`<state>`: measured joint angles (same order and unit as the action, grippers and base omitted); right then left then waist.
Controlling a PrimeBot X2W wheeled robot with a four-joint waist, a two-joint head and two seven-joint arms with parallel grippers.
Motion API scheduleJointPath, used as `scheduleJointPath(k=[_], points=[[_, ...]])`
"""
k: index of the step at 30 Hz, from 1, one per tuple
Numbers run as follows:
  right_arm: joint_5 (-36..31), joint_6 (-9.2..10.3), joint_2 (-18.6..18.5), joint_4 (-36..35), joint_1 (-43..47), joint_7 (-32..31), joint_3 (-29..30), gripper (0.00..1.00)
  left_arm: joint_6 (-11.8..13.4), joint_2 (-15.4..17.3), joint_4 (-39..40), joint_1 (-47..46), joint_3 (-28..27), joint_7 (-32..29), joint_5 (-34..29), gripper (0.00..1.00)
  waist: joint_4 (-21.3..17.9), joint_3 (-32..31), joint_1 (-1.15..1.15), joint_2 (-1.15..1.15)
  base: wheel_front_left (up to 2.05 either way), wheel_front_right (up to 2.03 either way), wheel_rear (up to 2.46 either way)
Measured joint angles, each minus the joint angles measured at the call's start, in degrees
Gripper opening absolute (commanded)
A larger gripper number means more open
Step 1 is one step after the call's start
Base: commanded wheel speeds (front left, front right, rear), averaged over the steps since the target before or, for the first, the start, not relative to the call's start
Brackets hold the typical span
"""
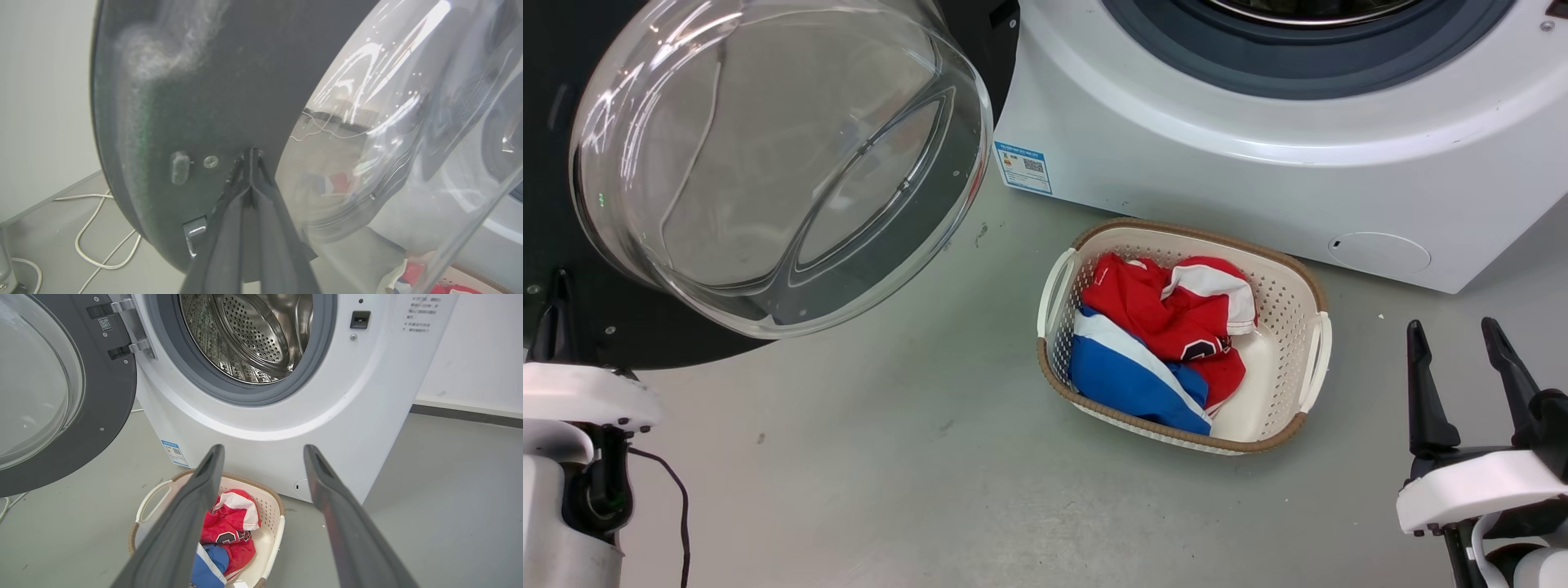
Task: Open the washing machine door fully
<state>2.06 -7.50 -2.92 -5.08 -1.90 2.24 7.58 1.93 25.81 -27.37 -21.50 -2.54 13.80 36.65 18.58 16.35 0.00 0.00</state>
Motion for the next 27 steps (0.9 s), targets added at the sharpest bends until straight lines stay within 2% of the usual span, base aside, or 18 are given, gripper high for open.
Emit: scheduleJointPath(k=[6,12,19,27], points=[[-0.04,0.0,0.0,0.48,-0.4,0.0,-0.25,1.0,-1.9,0.22,-3.96,-1.11,-0.54,0.59,0.35,0.0,-0.07,-0.37,0.0,0.0,0.0,0.0,0.0],[0.53,0.0,0.0,1.18,-0.22,0.47,-0.54,1.0,-1.38,-1.01,-3.01,0.45,-1.66,1.08,-0.88,0.0,-0.14,-2.12,0.0,0.0,0.0,0.0,0.0],[2.07,0.0,-0.01,2.31,1.77,1.16,-0.32,1.0,1.02,-4.27,6.82,8.31,-3.56,1.19,-5.94,0.0,0.33,-5.89,0.0,0.0,0.0,0.0,0.0],[3.28,0.0,0.0,3.54,4.14,1.37,-0.99,1.0,3.96,-8.02,17.89,17.79,-1.0,0.98,-10.43,0.0,1.42,-10.37,0.0,0.0,0.0,0.0,0.0]])
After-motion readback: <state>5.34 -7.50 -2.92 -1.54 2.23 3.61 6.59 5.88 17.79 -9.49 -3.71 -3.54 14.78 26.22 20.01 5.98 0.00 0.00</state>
